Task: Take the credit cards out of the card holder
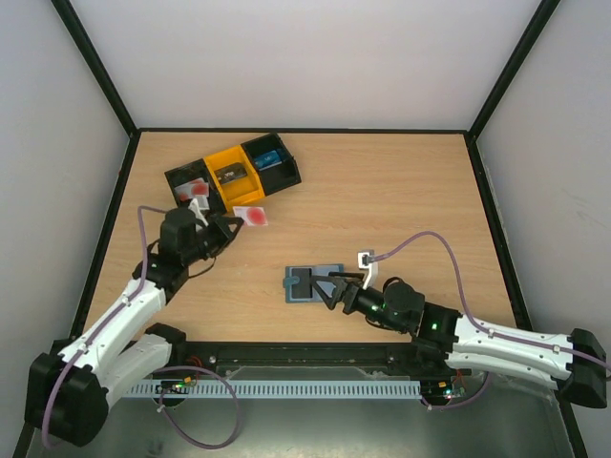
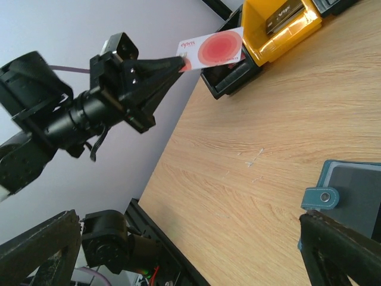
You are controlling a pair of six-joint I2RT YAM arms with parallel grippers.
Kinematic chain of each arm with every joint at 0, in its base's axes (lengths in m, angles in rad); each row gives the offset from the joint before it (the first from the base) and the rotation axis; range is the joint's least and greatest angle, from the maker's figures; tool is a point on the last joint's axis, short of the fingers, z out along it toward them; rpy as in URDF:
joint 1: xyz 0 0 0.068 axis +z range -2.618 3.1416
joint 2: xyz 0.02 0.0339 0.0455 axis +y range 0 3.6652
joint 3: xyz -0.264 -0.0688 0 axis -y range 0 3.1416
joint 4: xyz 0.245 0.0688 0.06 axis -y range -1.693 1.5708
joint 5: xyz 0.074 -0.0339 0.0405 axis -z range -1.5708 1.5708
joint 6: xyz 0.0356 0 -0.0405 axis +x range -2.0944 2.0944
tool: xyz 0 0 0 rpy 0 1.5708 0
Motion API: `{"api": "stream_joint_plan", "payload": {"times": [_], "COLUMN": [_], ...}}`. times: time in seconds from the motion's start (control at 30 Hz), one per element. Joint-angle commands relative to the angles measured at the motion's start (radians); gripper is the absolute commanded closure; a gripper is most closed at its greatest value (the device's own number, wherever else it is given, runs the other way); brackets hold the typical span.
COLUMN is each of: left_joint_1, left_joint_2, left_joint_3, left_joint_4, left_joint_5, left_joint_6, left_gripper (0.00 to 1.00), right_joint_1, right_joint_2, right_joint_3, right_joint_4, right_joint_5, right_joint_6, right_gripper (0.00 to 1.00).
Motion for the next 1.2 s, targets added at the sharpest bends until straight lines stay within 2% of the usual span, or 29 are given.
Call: {"api": "stream_joint_plan", "payload": {"times": [0.0, 0.17, 0.33, 0.5, 0.67, 0.97, 1.17], "left_joint_1": [0.118, 0.243, 0.421, 0.521, 0.558, 0.562, 0.563], "left_joint_2": [0.04, 0.068, 0.14, 0.242, 0.387, 0.622, 0.697], "left_joint_3": [0.067, 0.124, 0.197, 0.275, 0.331, 0.45, 0.523], "left_joint_4": [-0.048, -0.105, -0.132, -0.188, -0.194, -0.153, -0.153], "left_joint_5": [0.075, 0.008, 0.026, 0.024, 0.043, 0.057, 0.042], "left_joint_6": [0.092, 0.158, 0.214, 0.286, 0.343, 0.35, 0.355], "left_gripper": [0.97, 0.97, 0.95, 0.97, 0.97, 0.97, 0.97], "right_joint_1": [-0.001, -0.001, -0.001, -0.001, -0.001, -0.001, -0.001], "right_joint_2": [-0.042, -0.072, -0.062, -0.034, -0.006, -0.012, -0.048], "right_joint_3": [-0.007, -0.005, 0.034, 0.062, 0.083, 0.105, 0.098], "right_joint_4": [-0.024, -0.034, -0.071, -0.068, -0.082, -0.131, -0.153], "right_joint_5": [-0.038, -0.024, 0.008, 0.013, -0.005, -0.016, 0.016], "right_joint_6": [-0.039, -0.042, -0.089, -0.126, -0.142, -0.141, -0.157], "right_gripper": [0.02, 0.02, 0.02, 0.02, 0.02, 0.02, 0.02]}}
